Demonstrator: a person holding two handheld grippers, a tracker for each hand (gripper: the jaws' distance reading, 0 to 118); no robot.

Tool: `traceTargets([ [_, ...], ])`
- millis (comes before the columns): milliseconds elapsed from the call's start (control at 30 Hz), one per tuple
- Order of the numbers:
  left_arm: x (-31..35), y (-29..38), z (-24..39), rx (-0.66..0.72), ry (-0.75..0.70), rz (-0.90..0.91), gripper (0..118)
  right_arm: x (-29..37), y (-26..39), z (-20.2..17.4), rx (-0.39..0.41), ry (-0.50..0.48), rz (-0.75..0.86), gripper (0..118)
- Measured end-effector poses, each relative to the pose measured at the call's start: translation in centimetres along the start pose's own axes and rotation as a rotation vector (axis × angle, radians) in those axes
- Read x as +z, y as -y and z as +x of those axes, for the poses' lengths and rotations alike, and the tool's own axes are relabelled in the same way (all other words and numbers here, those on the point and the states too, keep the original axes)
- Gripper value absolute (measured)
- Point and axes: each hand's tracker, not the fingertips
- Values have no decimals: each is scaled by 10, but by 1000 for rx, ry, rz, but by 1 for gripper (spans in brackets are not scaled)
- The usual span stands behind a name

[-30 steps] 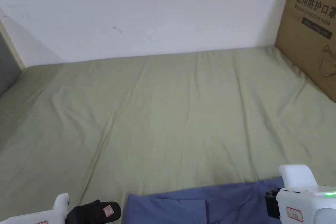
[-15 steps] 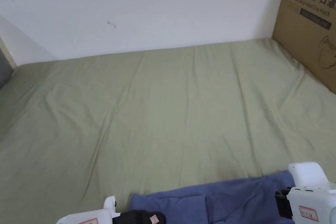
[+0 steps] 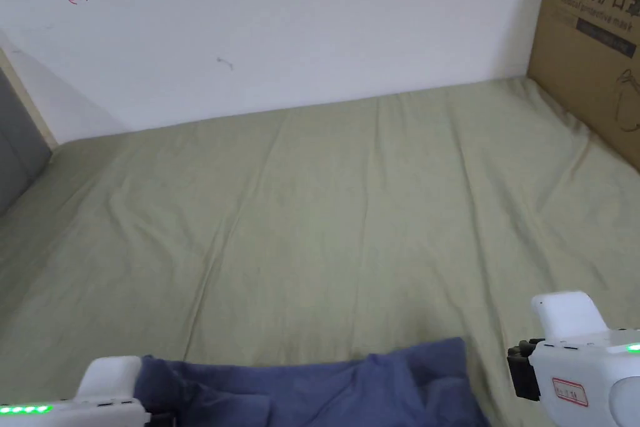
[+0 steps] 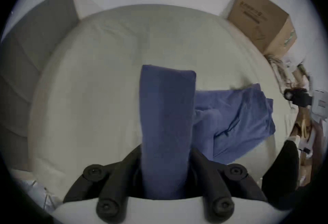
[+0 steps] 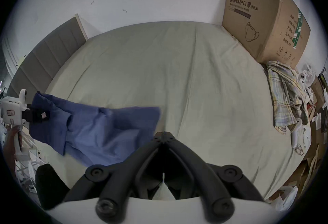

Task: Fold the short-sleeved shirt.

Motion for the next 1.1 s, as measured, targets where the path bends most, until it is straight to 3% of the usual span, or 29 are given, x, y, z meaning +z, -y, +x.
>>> traceTargets([
  [167,9,-8,18,180,159,-1,6,6,4,0,-2,-21,7,0],
  [400,-30,-36,124,266,576,-76,9,9,7,15,-46,-35,-12,0],
  [433,-38,-37,141,274,593,-87,15,10,7,18,-51,-34,-12,0],
  [467,-47,-40,157,271,619,-93,31,11,7,20,-55,-32,-13,0],
  [500,-58,-41,173,276,662,-124,60,12,7,22,-57,-28,-14,0],
  [533,-67,-43,184,283,686,-147,100,12,7,24,-58,-23,-12,0],
  [567,-77,-42,199,302,722,-183,117,13,7,26,-61,-19,-9,0],
  [600,-86,-41,210,333,763,-213,118,13,6,27,-67,-19,-8,0],
  [733,-89,-41,223,369,898,-141,116,14,7,30,-81,-22,1,0],
  [833,-64,-43,214,226,796,-17,114,12,8,33,-93,-26,9,0],
  [867,-54,-44,210,143,732,20,108,11,8,34,-98,-26,12,0],
  [900,-47,-44,209,80,653,47,92,10,8,35,-101,-26,15,0],
  [967,-35,-44,209,-40,507,61,4,8,9,37,-107,-27,18,0],
  [1000,-35,-41,208,-57,481,62,0,6,9,38,-110,-27,18,0],
  [1100,-50,-40,214,-1,605,-40,0,5,11,40,-120,-22,23,0],
])
